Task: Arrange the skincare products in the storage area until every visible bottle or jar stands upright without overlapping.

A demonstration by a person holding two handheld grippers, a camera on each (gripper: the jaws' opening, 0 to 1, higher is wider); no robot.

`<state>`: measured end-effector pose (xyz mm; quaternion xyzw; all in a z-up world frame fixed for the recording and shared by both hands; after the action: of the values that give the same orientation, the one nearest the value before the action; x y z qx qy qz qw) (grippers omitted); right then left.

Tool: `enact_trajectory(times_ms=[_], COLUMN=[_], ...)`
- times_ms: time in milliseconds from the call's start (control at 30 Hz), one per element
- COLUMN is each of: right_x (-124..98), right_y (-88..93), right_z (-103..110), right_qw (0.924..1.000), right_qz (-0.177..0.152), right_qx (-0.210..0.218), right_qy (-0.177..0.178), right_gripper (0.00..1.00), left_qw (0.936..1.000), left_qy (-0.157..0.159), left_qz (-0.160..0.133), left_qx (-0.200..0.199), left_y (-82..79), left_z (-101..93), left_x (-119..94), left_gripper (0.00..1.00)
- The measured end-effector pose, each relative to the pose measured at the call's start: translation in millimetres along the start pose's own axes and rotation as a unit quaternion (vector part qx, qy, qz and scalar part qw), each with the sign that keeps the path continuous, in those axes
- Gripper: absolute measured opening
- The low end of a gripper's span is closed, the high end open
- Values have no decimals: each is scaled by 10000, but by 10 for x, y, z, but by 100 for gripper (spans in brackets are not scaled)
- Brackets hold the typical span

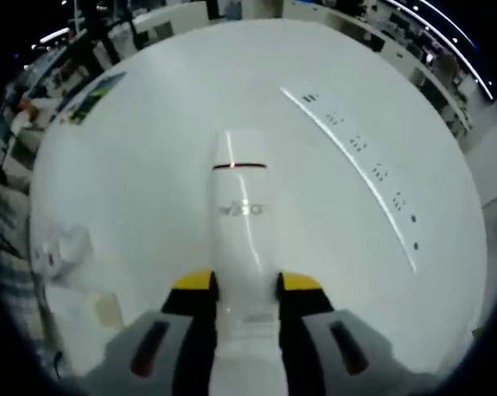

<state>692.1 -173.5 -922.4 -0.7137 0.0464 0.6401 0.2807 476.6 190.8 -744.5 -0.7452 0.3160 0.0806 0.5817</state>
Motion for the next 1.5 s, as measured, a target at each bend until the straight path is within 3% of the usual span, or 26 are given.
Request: enact_trajectory(times_ms=[433,567,633,767,1000,1233,1500], right_x=[-94,-177,-254,-397,-660,-903,-1142], right_y=[-45,-42,-72,-139,-249,-328,-449], right_z=[183,211,222,337,514,763,1206], right_qw=[9959,9974,9958,9976,9957,9922,9841], right_qz=[362,239,188,-72,-354,-607,-906], right_qx=[-831,-642,-898,-663,-862,-1086,-1529], right_qy=[-11,-205,4,-200,-9,35,-13], right_gripper=[16,16,16,17,17,18,18], left_qw=[9998,9996,9995,9994,9984,9969,9947], left_qy=[-74,43,77,134,376,617,858], left_qz=[-86,-96,-87,-140,-224,-244,-116], left_qx=[147,250,295,294,355,421,555], left_y=[-41,-51,-54,-72,-103,-85,18], left_z=[20,-43,-61,-88,-213,-335,-475], left_x=[-47,-36,-34,-29,23,22,-50], left_gripper=[81,81,81,81,81,79,78])
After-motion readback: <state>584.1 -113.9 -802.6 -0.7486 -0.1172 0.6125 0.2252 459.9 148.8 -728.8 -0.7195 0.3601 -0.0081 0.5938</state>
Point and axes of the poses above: the point that each gripper's makers call its tool centre point, and the gripper's own axes: x roughly forward along the fingers, z roughly to its left, y roughly out of its underside, the point moved 6 cm from there along -x, roughly backward along the fingers, and after that the axes turned 2 degrees about -x, right-handed, at the moved point
